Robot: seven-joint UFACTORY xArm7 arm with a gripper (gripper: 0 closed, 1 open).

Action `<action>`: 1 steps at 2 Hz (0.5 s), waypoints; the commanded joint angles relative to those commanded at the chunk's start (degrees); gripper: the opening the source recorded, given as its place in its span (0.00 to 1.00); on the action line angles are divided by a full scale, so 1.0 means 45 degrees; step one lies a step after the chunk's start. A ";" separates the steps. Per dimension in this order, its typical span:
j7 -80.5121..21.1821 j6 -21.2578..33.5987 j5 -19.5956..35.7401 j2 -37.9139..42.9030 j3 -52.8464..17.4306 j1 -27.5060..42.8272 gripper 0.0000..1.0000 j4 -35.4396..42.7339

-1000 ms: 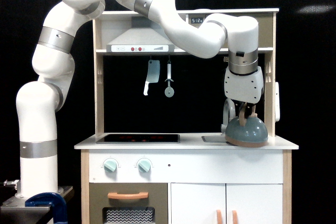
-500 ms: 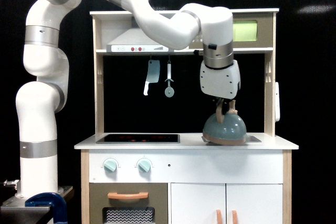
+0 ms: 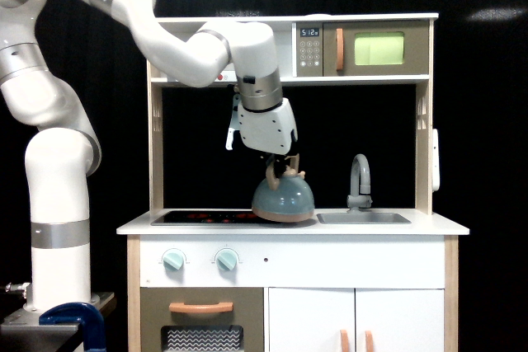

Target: Place the teapot on the stove

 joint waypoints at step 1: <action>0.2993 0.0556 0.0052 -0.5597 0.1393 0.0994 0.00 -0.3479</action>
